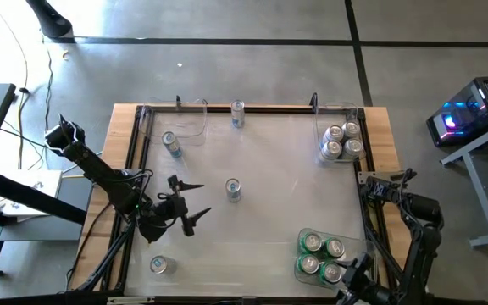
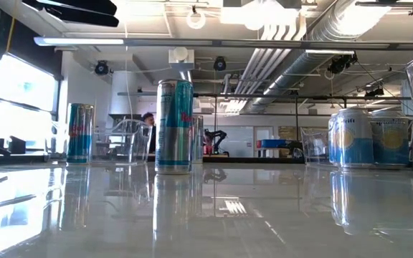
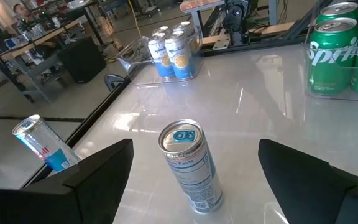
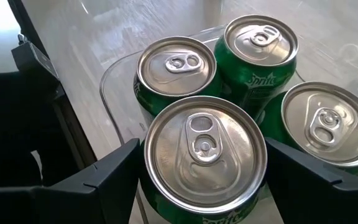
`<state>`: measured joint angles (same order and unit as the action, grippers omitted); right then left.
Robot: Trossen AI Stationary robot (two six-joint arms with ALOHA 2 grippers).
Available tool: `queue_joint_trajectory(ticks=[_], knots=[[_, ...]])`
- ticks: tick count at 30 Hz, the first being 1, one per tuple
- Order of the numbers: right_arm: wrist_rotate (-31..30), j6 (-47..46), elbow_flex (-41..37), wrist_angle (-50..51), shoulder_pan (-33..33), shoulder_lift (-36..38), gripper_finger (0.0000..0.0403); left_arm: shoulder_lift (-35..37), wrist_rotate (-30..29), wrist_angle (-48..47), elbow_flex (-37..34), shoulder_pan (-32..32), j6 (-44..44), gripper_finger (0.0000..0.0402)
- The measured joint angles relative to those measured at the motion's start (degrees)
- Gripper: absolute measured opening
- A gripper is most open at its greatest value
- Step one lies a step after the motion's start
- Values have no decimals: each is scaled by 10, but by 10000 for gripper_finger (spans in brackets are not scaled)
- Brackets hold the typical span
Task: Sort soda cans
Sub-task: Put the green soda can into the bottom transparent bin
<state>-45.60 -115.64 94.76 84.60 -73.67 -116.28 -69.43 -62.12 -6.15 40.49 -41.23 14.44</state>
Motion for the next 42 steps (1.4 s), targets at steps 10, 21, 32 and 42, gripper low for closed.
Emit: queue_joint_trajectory(ticks=[10, 21, 32, 42], knots=[[18, -1, 0, -9, 0, -3, 291, 0, 0, 0, 0, 0, 0, 341], [70, -15, 0, -22, 4, -4, 301, 0, 0, 0, 0, 0, 5, 341], [95, 0, 0, -19, 20, -4, 307, 0, 1, 0, 0, 0, 4, 341], [164, 3, 0, -25, 26, 4, 351, 0, 20, 0, 0, 0, 4, 341]])
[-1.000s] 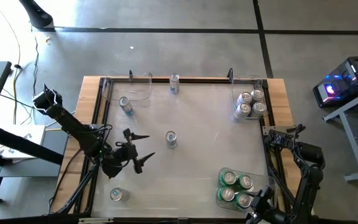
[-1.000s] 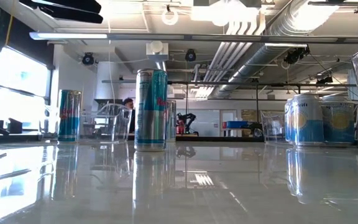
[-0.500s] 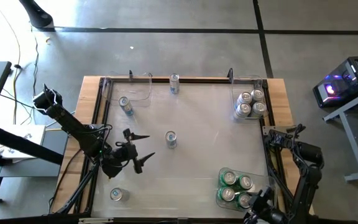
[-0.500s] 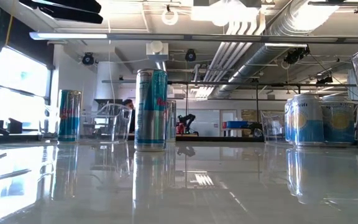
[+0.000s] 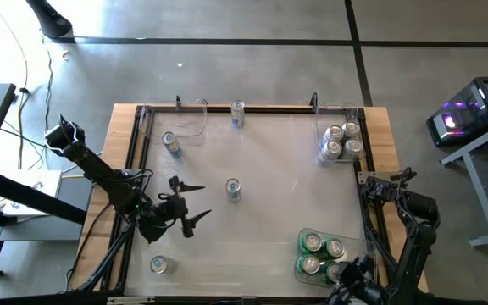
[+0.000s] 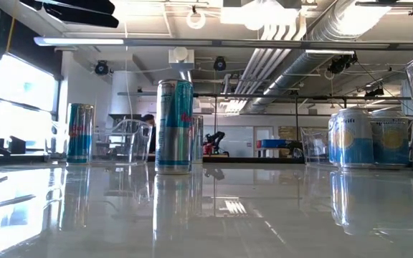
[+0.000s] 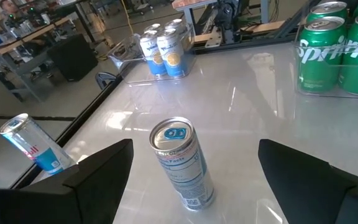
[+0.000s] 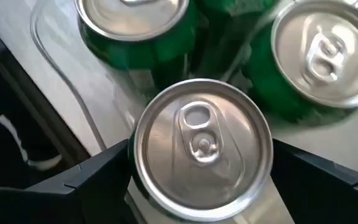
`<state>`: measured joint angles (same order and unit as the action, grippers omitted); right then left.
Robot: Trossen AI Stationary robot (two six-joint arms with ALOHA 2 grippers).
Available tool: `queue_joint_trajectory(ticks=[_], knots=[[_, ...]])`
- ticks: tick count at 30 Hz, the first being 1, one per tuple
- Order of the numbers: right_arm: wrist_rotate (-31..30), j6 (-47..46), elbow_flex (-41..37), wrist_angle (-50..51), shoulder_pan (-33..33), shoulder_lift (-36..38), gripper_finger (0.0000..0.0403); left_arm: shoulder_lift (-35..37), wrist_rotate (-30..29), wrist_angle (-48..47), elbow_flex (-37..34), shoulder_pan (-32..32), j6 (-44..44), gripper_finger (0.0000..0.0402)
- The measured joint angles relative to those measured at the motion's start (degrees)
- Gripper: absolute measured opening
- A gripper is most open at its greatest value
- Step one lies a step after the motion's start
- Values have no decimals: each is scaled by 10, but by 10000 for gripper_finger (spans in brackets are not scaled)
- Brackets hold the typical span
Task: Sort soda cans
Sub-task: Put the green soda can into the bottom transparent bin, then put the top left white blue soda can into the top left transparent bin
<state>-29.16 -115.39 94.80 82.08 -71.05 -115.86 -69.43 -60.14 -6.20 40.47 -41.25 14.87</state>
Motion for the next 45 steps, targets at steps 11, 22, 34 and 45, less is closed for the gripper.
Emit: queue_joint_trajectory(ticks=[11, 22, 34, 45], knots=[[52, 4, 0, -20, 4, 92, 353, 0, 13, 0, 0, 0, 10, 341], [-149, 177, 1, 48, 140, 168, 353, 0, 82, -56, 72, 16, 60, 341], [-27, 800, -102, -342, 406, 170, 354, 0, 191, -580, 263, 169, 230, 341], [-66, 858, -297, -749, 426, 170, 354, 3, 328, -828, 314, 308, 241, 336]])
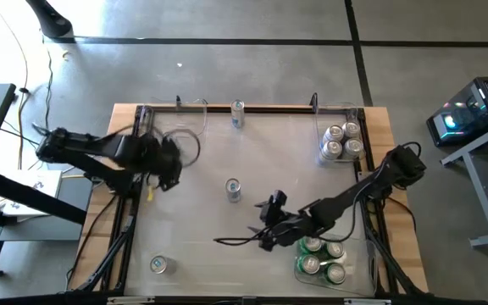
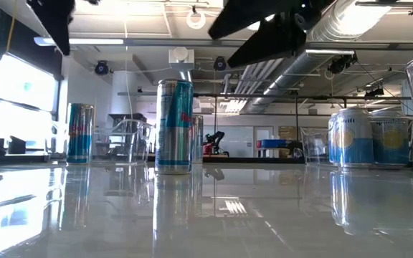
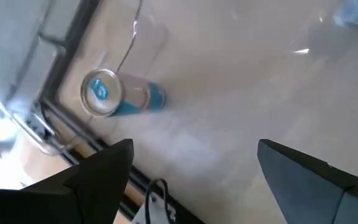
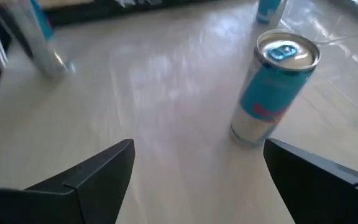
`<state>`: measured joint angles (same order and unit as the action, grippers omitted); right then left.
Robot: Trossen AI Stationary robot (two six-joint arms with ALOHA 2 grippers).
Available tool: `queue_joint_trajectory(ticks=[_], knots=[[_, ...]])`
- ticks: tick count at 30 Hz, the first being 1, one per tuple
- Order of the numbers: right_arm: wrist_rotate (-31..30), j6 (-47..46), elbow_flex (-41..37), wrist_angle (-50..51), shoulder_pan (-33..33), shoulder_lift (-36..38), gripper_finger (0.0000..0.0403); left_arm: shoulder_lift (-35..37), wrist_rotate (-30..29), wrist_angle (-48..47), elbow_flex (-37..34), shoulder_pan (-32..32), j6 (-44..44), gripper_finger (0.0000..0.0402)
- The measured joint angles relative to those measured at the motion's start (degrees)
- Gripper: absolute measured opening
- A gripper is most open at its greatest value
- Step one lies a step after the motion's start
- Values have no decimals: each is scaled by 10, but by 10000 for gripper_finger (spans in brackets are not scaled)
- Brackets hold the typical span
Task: Sort soda cans
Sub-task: Put the top left white blue soda can into the top left transparent bin
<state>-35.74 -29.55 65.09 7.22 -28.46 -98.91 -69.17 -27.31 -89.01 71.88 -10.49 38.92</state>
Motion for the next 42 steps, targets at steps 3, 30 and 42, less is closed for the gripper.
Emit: queue_joint_trajectory(ticks=[3, 30, 42], knots=[[-2, -3, -22, -50, -10, 0, 354, -1, 13, 1, 1, 98, -50, 335], [-109, -55, -41, -67, -88, -1, 353, -26, 146, 77, 1, 450, -911, 335], [-113, -66, -41, -66, -88, -1, 353, -78, 58, 160, -84, 447, -995, 335]])
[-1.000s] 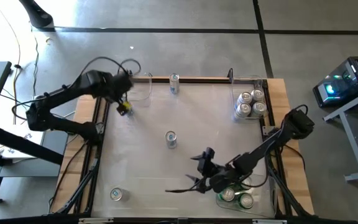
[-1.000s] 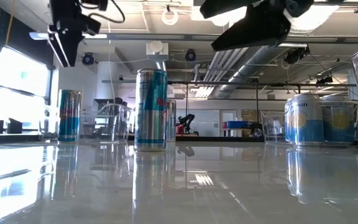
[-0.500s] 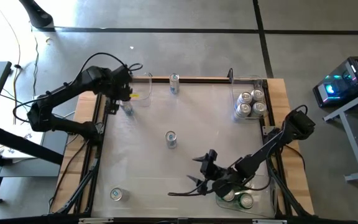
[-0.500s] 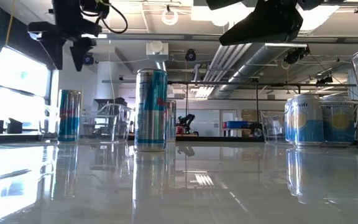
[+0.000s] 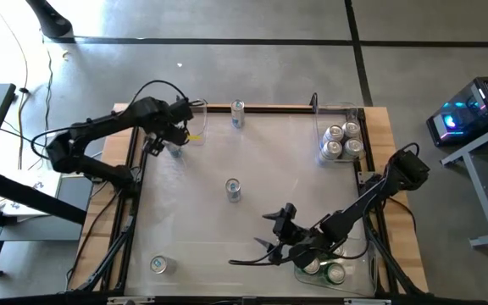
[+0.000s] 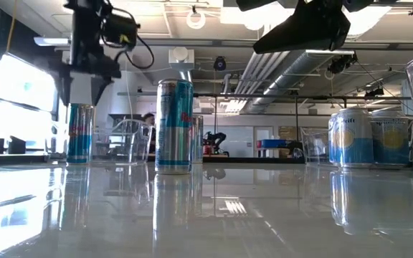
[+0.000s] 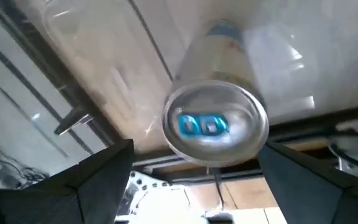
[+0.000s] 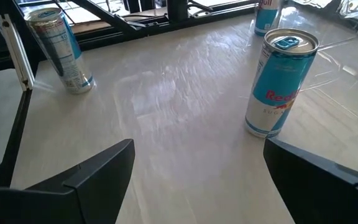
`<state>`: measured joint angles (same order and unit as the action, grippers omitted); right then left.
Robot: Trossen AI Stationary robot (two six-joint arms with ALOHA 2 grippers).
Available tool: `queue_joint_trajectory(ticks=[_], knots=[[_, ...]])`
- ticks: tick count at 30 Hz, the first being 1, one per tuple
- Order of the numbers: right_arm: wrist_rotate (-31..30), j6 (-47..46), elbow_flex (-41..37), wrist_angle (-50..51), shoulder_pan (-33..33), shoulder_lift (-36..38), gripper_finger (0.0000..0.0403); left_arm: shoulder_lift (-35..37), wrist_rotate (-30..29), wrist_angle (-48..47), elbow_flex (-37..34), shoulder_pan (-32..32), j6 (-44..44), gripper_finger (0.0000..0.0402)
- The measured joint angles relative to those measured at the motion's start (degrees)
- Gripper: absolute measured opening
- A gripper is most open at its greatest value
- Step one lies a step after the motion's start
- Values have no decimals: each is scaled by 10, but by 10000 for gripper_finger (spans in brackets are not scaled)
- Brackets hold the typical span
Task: Sort soda cans
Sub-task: Put the top left white blue soda can into the top left transparent bin
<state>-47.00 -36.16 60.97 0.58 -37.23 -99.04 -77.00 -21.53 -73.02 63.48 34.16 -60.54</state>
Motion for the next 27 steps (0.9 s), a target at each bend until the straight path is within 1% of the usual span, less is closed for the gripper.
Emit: queue_joint_trajectory(ticks=[10, 16, 27], knots=[[-1, 0, 0, 0, 6, 0, 353, -10, 20, 30, -63, -2, 12, 335], [-1, 1, 0, 0, 6, 0, 353, -10, 39, 43, -66, -11, 58, 335], [-1, 1, 0, 0, 6, 0, 353, -9, 32, 77, -66, -13, 120, 335]])
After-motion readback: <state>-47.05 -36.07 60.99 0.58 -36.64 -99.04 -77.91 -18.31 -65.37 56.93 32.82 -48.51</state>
